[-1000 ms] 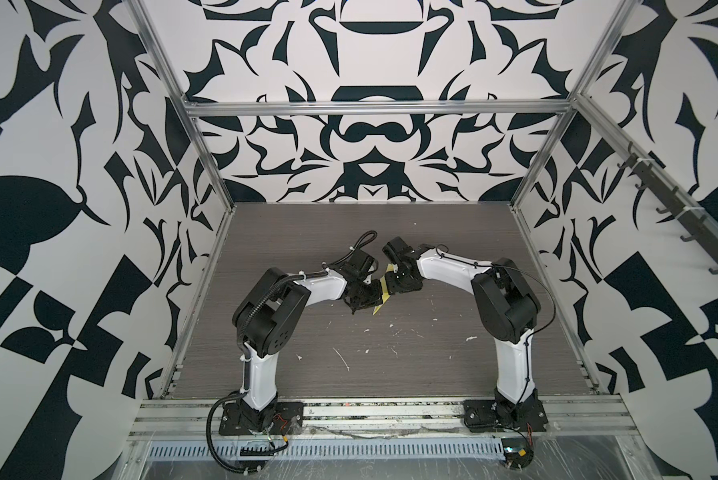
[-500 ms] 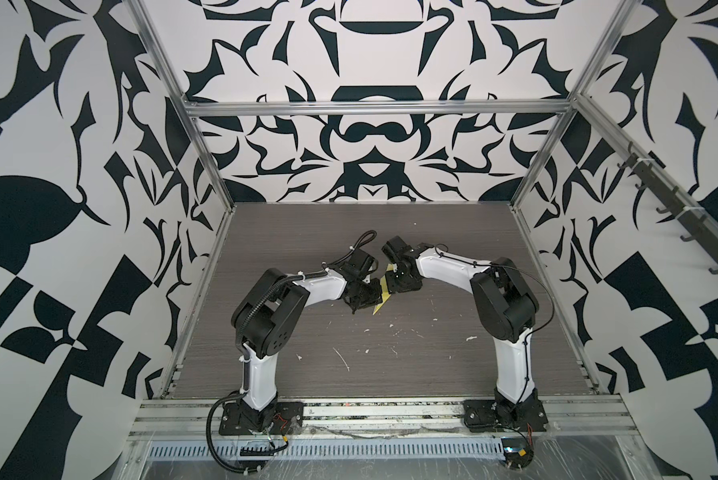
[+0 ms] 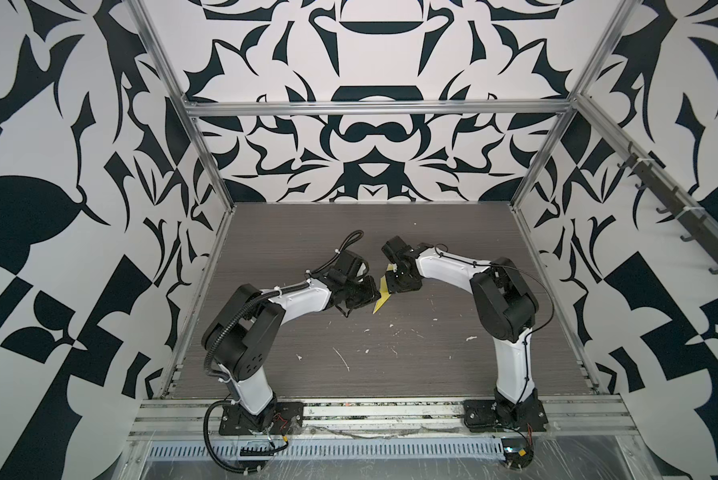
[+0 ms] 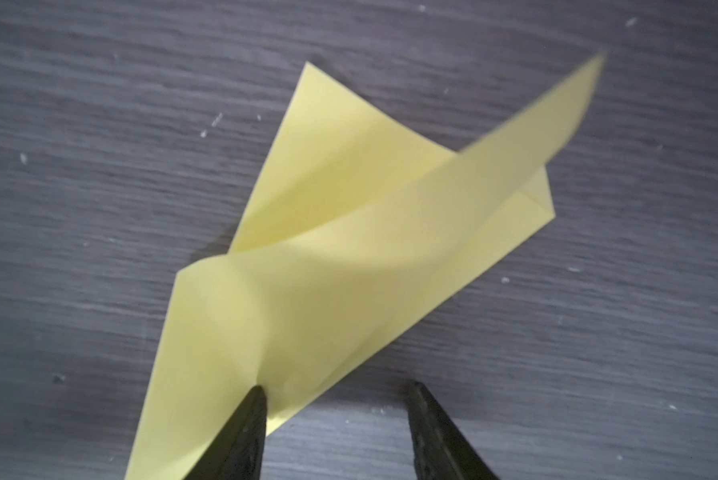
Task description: Fold a paper plane with a square sheet of paper (pick it up from the middle)
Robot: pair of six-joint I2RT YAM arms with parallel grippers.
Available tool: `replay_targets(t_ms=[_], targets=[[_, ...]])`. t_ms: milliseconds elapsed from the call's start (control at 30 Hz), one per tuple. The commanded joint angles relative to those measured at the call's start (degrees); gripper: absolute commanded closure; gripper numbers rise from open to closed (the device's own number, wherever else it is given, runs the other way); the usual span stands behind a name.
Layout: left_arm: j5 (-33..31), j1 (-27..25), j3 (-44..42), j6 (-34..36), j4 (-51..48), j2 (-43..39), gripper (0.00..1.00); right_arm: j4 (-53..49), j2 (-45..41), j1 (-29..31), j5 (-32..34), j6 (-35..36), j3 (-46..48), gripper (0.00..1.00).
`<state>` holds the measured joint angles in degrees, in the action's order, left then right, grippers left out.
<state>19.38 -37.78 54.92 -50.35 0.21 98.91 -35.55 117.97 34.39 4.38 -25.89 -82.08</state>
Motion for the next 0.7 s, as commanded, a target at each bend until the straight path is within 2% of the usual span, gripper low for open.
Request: replay_targets(t_ms=[0,267,667], targets=[[4.0,0.0,0.5,-1.4,4.6,3.0,0.92,-5.8,8.0,-0.6,1.7,-1.1,4.6,0.46],[2.9,0.1,3.7,-1.1,0.9,7.8,0.96,-5.9,8.2,-0.6,1.6,-1.1,4.4,0.47],[-1.0,0.2,2.9,-0.4,-3.1,8.3,0.97,-6.0,8.8,-0.6,1.9,-1.0,4.5,0.48]])
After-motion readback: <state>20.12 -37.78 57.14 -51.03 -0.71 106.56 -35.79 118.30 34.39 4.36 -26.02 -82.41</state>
